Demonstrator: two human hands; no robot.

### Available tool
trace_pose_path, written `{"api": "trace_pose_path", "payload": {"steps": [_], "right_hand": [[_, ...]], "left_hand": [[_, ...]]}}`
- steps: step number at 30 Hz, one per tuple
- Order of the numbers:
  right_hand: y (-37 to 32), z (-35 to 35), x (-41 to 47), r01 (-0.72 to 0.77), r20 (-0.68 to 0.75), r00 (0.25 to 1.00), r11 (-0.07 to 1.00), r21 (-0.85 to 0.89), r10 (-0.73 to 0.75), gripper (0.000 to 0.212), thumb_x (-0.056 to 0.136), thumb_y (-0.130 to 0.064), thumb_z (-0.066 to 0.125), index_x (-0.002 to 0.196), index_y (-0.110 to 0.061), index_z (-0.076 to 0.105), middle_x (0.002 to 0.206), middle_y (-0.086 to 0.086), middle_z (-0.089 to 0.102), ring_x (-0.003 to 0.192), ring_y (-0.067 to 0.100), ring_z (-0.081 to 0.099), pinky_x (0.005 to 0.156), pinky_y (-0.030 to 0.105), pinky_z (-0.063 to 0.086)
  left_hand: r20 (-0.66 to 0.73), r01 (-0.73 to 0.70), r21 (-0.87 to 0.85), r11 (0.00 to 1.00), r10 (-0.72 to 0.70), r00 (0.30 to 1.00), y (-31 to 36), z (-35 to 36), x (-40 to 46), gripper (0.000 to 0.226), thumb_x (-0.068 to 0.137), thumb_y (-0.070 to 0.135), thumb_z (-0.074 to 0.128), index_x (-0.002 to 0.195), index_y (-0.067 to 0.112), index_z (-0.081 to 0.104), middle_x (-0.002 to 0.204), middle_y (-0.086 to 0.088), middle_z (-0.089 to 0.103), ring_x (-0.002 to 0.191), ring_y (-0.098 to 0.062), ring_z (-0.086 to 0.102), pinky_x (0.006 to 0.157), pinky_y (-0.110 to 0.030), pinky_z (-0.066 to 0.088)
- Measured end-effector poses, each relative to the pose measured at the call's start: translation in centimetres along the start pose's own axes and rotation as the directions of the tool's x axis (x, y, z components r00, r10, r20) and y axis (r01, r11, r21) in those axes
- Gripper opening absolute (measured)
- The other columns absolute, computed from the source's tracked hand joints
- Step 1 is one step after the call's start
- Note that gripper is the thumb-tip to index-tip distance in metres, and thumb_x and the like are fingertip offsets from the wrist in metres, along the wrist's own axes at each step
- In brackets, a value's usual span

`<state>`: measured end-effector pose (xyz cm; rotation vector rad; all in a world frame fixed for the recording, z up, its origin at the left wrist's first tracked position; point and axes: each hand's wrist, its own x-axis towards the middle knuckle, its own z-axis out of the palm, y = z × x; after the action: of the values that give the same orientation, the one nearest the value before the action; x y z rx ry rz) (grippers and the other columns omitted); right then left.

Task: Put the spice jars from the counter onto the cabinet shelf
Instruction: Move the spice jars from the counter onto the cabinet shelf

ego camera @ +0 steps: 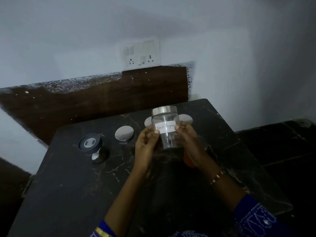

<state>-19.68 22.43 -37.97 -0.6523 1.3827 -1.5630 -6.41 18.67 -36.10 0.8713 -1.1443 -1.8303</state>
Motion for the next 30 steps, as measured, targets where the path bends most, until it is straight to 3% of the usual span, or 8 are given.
{"api": "trace_pose_path", "payload": {"steps": [5,11,15,19,22,24,27,30], "right_hand": [[-4.4,2.1,1.8,0.103,0.138,0.986,0.994,-0.038,-0.097,0.034,0.092,-0.028,0.051,0.125,-0.020,0.045,0.118,0.005,0.060,0.106,0.024,0.063,0.093,0.048,0.052],[-12.9,7.8,3.6,0.420,0.330,0.871,0.901,-0.113,-0.364,0.047,0.090,-0.017,0.055,0.135,-0.018,0.040,0.121,-0.001,0.058,0.107,0.009,0.060,0.083,0.022,0.055],[-19.1,11.9,4.5,0.582,0.339,0.789,0.801,-0.141,-0.513,0.054,0.090,-0.022,0.056,0.140,-0.018,0.036,0.136,0.006,0.052,0.117,0.019,0.056,0.092,0.029,0.052],[-25.4,15.1,5.1,0.704,0.319,0.699,0.694,-0.149,-0.640,0.052,0.090,-0.022,0.057,0.137,-0.016,0.034,0.136,0.009,0.051,0.108,0.020,0.059,0.076,0.016,0.052],[-29.7,17.0,5.3,0.776,0.272,0.628,0.615,-0.141,-0.729,0.044,0.088,-0.024,0.061,0.123,-0.018,0.035,0.129,0.009,0.056,0.088,0.009,0.061,0.060,0.004,0.051],[-32.3,18.1,5.6,0.807,0.239,0.588,0.582,-0.102,-0.773,0.043,0.086,-0.022,0.063,0.118,-0.016,0.035,0.125,0.012,0.059,0.088,0.012,0.063,0.059,0.005,0.052],[-35.6,19.6,5.9,0.856,0.225,0.515,0.512,-0.079,-0.827,0.050,0.086,-0.023,0.064,0.125,-0.012,0.037,0.126,0.013,0.057,0.107,0.022,0.061,0.071,0.018,0.057],[-38.1,20.7,6.4,0.882,0.210,0.472,0.459,-0.109,-0.856,0.049,0.086,-0.025,0.063,0.127,-0.016,0.038,0.118,0.010,0.055,0.107,0.023,0.060,0.079,0.027,0.055]], "left_hand": [[-0.079,-0.181,0.149,0.972,0.194,0.978,3.9,0.3,0.8,0.040,0.090,0.018,0.052,0.129,0.011,0.047,0.112,-0.008,0.065,0.095,-0.015,0.067,0.072,-0.025,0.058],[-0.062,-0.466,0.290,0.836,0.502,0.862,13.5,0.5,3.1,0.038,0.089,0.013,0.055,0.126,0.013,0.049,0.105,0.000,0.064,0.088,-0.004,0.066,0.066,-0.012,0.055],[-0.027,-0.611,0.361,0.704,0.663,0.748,20.9,1.1,4.5,0.040,0.089,0.016,0.056,0.129,0.015,0.048,0.113,-0.001,0.060,0.094,-0.006,0.061,0.066,-0.011,0.056],[0.015,-0.708,0.438,0.554,0.784,0.621,27.7,1.7,5.6,0.043,0.089,0.024,0.057,0.130,0.016,0.048,0.123,-0.002,0.058,0.102,-0.012,0.061,0.066,-0.009,0.054],[0.063,-0.777,0.419,0.469,0.839,0.541,32.3,2.5,6.3,0.042,0.089,0.023,0.058,0.129,0.012,0.049,0.123,-0.006,0.062,0.100,-0.016,0.063,0.063,-0.010,0.054],[0.091,-0.818,0.388,0.425,0.865,0.493,35.1,3.3,6.5,0.039,0.090,0.021,0.057,0.127,0.012,0.050,0.118,-0.005,0.064,0.097,-0.012,0.064,0.064,-0.010,0.053],[0.129,-0.869,0.340,0.359,0.898,0.421,38.5,3.9,7.0,0.037,0.091,0.017,0.056,0.127,0.011,0.050,0.106,0.004,0.065,0.089,0.003,0.066,0.065,-0.009,0.052],[0.175,-0.888,0.358,0.289,0.913,0.367,40.9,4.0,8.0,0.044,0.091,0.016,0.056,0.133,0.011,0.046,0.118,-0.003,0.062,0.098,-0.003,0.062,0.069,-0.006,0.052]]}}
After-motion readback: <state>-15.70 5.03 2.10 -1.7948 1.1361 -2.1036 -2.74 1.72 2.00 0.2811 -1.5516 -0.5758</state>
